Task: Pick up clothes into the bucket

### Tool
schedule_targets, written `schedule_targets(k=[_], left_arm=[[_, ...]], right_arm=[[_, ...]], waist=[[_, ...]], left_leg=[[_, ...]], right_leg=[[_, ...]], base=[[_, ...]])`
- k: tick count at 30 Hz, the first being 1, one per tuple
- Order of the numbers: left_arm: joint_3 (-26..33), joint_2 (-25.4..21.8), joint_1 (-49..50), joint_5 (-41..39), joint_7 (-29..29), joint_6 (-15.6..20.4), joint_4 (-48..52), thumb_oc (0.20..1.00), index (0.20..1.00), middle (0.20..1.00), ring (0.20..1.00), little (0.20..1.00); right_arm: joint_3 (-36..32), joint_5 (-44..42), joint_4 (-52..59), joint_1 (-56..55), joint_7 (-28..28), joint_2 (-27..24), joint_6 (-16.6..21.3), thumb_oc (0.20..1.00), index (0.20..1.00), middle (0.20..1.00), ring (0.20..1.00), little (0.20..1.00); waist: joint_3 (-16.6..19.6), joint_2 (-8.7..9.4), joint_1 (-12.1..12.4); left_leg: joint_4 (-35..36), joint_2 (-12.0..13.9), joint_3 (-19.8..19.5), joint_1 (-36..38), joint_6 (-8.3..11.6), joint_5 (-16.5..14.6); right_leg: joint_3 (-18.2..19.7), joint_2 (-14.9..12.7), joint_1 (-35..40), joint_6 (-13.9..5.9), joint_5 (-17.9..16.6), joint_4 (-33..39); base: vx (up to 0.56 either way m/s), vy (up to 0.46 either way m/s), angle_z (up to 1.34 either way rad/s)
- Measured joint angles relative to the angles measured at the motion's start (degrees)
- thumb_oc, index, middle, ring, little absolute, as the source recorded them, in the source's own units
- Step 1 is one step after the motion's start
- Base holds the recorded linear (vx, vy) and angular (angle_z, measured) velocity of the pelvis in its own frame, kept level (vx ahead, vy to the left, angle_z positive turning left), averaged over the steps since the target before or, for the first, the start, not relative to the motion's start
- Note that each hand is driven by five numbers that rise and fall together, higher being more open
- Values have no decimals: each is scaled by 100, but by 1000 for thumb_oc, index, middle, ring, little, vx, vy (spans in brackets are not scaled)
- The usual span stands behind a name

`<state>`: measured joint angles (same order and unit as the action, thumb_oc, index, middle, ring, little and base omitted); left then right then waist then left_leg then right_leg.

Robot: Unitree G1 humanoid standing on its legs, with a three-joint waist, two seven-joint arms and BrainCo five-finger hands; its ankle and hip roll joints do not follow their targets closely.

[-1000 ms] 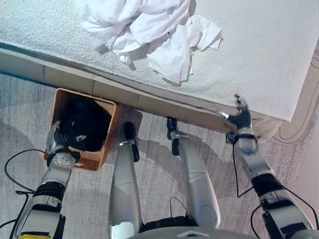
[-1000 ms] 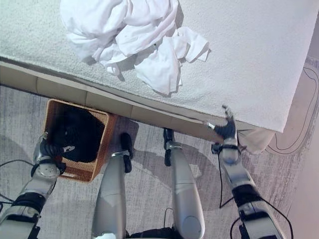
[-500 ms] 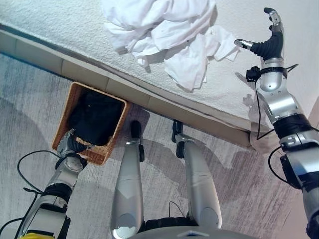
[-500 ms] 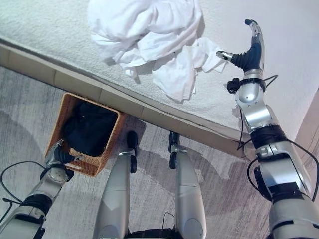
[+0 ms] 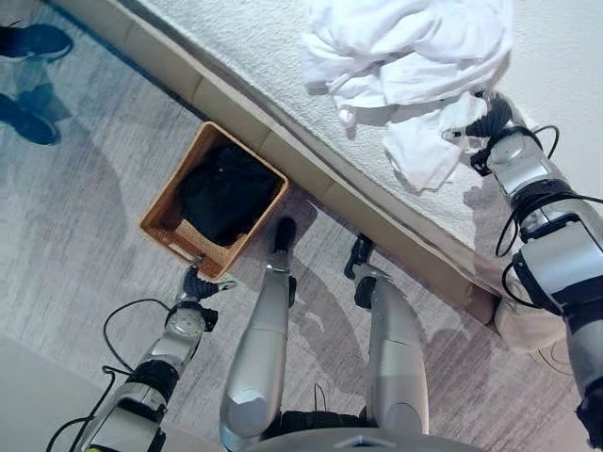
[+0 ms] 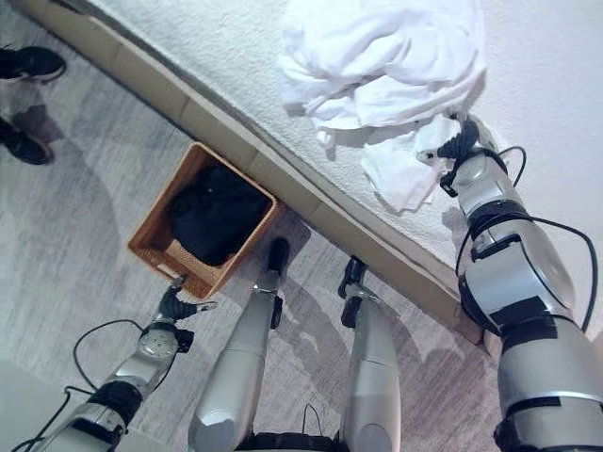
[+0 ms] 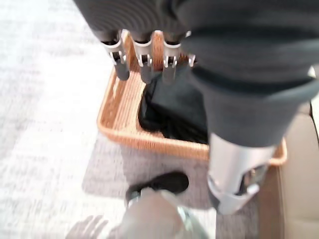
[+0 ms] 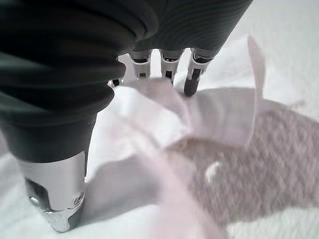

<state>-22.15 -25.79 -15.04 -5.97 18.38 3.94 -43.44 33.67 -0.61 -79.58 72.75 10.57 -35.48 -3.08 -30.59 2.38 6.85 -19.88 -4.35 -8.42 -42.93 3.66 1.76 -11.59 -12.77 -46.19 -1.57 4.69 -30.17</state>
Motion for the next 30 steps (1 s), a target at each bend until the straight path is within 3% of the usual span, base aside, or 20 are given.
schedule_targets(k=[1, 3, 4, 5, 6, 13, 19, 24, 30], left_arm=[[-29, 2, 0, 1, -19, 4, 24, 1000, 1000, 1000, 1000, 1000], [-86, 1, -1, 2, -53, 1, 210, 1000, 1000, 1000, 1000, 1000], [-136, 2, -35, 5, -55, 2, 325, 1000, 1000, 1000, 1000, 1000], [-136, 9, -39, 5, -56, 7, 367, 1000, 1000, 1000, 1000, 1000], [-137, 28, -61, 6, -60, 25, 396, 1000, 1000, 1000, 1000, 1000], [-140, 158, -174, 10, -46, 22, 381, 1000, 1000, 1000, 1000, 1000], [-263, 326, -285, 11, -25, 24, 415, 1000, 1000, 1000, 1000, 1000], [-86, 266, -233, 13, -5, 42, 1039, 1000, 1000, 1000, 1000, 1000], [180, -41, 126, 11, -47, 89, 1833, 1000, 1000, 1000, 1000, 1000]], right_arm=[[-15, 22, -9, 4, -1, 0, -10, 1000, 1000, 1000, 1000, 1000], [-142, 140, -53, 11, 0, -25, -51, 906, 906, 906, 906, 906], [-235, 172, -46, 15, 39, -48, -84, 542, 542, 542, 542, 542], [-317, 168, -23, 18, 76, -56, -84, 495, 495, 495, 495, 495], [-415, 167, 1, 27, 127, -92, -84, 200, 200, 200, 200, 200], [-538, -58, 234, 12, 248, -101, -71, 200, 200, 200, 200, 200], [-364, -72, 530, -84, 361, 128, -69, 200, 200, 200, 200, 200], [-383, -259, 1713, -566, 431, 0, 9, 200, 200, 200, 200, 200], [-400, -262, 3132, -1282, 432, -497, 74, 200, 200, 200, 200, 200]], waist=[[1, -11, 10], [21, -89, 16], [21, -156, 22], [24, -186, 18], [47, -234, 16], [128, -409, -4], [131, -417, -98], [128, -415, -110], [124, -404, -205]], left_leg=[[32, -1, -6, 8, -8, 17], [144, -33, -80, 32, -2, 85], [183, -50, -122, 31, 11, 123], [225, -54, -136, 33, 7, 142], [266, -70, -161, 33, 1, 170], [435, -88, -220, 43, 29, 297], [432, -80, -225, 161, 41, 326], [435, -38, -161, 313, 48, 351], [672, 91, 71, 1412, -39, 246]], right_leg=[[-3, -3, -3, 0, 1, -7], [-52, -41, -4, 3, 14, -24], [-82, -64, -14, 6, 34, -50], [-98, -75, -22, 6, 42, -64], [-117, -102, -49, 12, 70, -94], [-149, -145, -152, 65, 120, -209], [-150, -134, -44, 69, 120, -207], [-149, -91, 134, 62, 101, -86], [57, 106, 1226, -64, -52, 454]], base=[[-2, -25, 12], [-6, -25, 16], [-9, -32, 17], [-9, -35, 17], [-5, -26, 11], [-5, -8, 4], [-29, 5, 0], [-12, 21, -3], [21, 41, -26]])
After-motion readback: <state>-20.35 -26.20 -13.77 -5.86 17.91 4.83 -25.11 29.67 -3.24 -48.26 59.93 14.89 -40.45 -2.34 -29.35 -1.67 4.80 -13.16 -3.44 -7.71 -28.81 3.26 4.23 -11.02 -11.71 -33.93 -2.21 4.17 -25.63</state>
